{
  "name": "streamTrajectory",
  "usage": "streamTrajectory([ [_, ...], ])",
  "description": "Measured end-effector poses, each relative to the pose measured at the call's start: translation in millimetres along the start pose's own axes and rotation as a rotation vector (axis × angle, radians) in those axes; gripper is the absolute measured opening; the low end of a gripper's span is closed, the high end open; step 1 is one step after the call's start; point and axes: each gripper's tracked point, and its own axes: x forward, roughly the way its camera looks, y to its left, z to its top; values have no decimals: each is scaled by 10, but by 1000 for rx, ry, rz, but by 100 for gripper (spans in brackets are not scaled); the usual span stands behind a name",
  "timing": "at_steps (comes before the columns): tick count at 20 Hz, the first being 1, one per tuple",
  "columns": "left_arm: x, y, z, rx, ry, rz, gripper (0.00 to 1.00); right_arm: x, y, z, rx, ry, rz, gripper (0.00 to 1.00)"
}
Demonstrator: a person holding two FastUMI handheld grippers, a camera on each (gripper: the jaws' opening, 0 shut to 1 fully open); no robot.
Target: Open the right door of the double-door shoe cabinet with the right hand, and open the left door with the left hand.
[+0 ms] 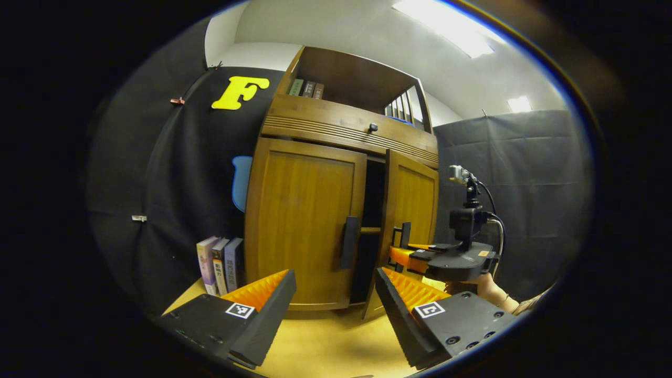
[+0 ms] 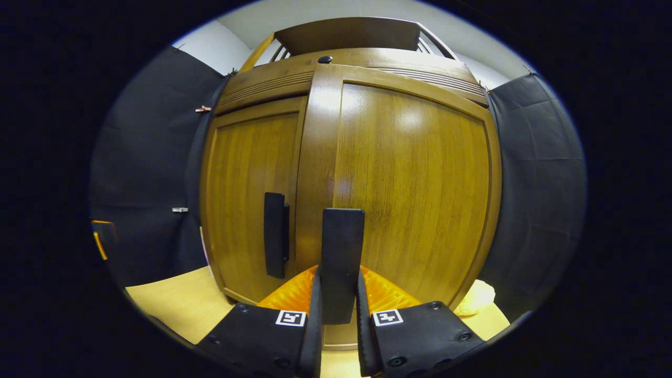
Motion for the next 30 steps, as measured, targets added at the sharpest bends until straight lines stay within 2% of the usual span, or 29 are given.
streamTrajectory([
  [4,23,-251,-29,-20,2,-41,94,-396,-131,-1,-23,17,30,32],
  [5,38,-314,-31,-28,1,-51,94,-484,-172,-13,-17,22,37,28],
  [6,61,-375,-40,-34,2,-60,94,-563,-215,-16,-7,27,43,32],
  [10,125,-580,-106,-39,18,-91,94,-833,-397,-21,9,39,36,31],
  [15,172,-929,-129,-29,14,-176,94,-1143,-658,-6,0,29,-21,31],
  [16,189,-990,-143,-25,13,-195,94,-1192,-712,-27,-4,32,-33,27],
  [17,208,-1055,-141,-22,12,-211,94,-1233,-767,-51,-12,38,-43,31],
  [18,227,-1117,-153,-19,11,-229,94,-1274,-814,-89,-21,48,-50,27],
  [19,245,-1181,-150,-19,6,-246,94,-1310,-858,-149,-27,60,-55,27],
  [20,263,-1232,-163,-22,3,-263,94,-1336,-908,-176,-24,66,-59,31],
  [21,281,-1291,-174,-27,3,-278,94,-1366,-951,-158,-14,68,-63,27],
  [22,297,-1341,-204,-32,9,-290,94,-1393,-1000,-158,1,69,-68,30],
  [24,333,-1402,-250,-33,25,-304,94,-1447,-1106,-142,27,66,-82,29],
  [29,447,-1572,-274,-31,27,-323,94,-1612,-1563,-98,8,40,-200,29],
  [30,467,-1622,-297,-30,31,-330,93,-1701,-1714,-86,-4,26,-239,21],
])
